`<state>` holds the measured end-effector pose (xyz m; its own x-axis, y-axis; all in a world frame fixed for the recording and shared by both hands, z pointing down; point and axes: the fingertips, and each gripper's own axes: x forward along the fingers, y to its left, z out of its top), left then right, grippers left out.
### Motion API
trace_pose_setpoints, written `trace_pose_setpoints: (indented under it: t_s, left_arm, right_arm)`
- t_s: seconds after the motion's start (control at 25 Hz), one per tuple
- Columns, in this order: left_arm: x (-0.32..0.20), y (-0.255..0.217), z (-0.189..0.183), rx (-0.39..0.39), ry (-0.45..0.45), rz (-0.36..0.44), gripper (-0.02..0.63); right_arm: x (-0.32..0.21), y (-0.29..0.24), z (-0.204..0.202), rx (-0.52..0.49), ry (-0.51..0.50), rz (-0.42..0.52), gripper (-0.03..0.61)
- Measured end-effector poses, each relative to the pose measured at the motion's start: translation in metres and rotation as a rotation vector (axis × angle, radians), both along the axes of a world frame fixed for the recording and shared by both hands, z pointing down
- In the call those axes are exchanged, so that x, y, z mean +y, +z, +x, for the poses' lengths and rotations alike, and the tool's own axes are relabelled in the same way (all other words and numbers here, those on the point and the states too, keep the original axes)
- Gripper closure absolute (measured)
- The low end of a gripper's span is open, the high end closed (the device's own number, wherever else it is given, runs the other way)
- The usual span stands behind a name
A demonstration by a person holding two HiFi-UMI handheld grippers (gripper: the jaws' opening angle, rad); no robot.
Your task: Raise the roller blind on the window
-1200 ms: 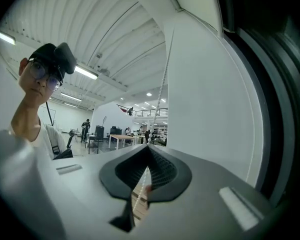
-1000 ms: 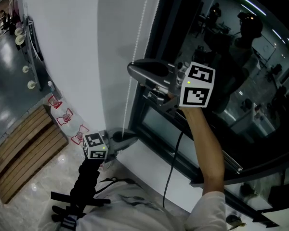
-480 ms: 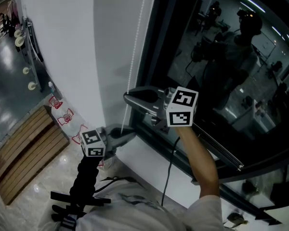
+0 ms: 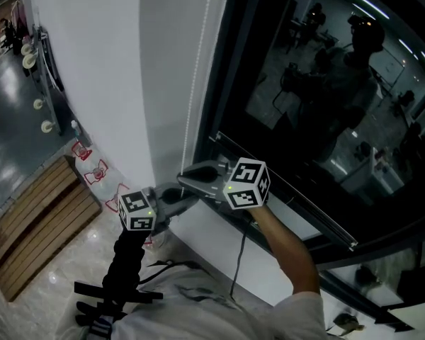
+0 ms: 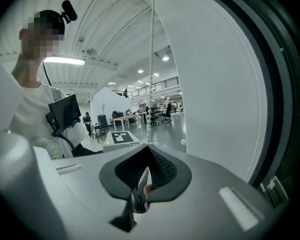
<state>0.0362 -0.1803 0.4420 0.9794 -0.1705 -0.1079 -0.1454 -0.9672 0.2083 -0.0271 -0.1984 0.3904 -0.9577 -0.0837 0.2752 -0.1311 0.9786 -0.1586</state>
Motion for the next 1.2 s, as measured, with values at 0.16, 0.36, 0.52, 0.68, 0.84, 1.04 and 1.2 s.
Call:
trace_pose_setpoints:
  t_s: [0.16,0.36,0.52,0.68,0.84,1.04,1.2]
  left_arm:
    - [0.001,-0.001,-0.001,0.02,0.005,-0.004,0.615]
    - [0.003,-0.006,0.0,0.028,0.014,0.005,0.615]
    - [0.005,-0.001,0.001,0.021,0.021,0.009,0.615]
    - [0.005,-0.002,0.002,0.021,0.022,0.005,0.615]
    - [0.005,-0.002,0.002,0.022,0.022,0.002,0.615]
    - [0.006,-0.002,0.004,0.024,0.024,0.006,0.615]
    - [0.007,-0.002,0.003,0.027,0.023,-0.001,0.615]
  right_arm:
    - [-0.002,-0.002,0.007,-0.077,0.014,-0.041,0.574]
    - [0.002,-0.011,0.007,-0.109,-0.014,0.021,0.424]
    - [-0.01,-0.05,0.012,-0.214,-0.007,0.04,0.371]
    - [-0.025,-0.116,0.015,-0.287,0.004,0.136,0.374]
    - [-0.038,-0.177,0.015,-0.324,0.003,0.234,0.379]
    - [-0.048,-0.242,0.017,-0.387,0.002,0.308,0.399]
    - [-0.051,-0.275,0.016,-0.402,0.001,0.352,0.408]
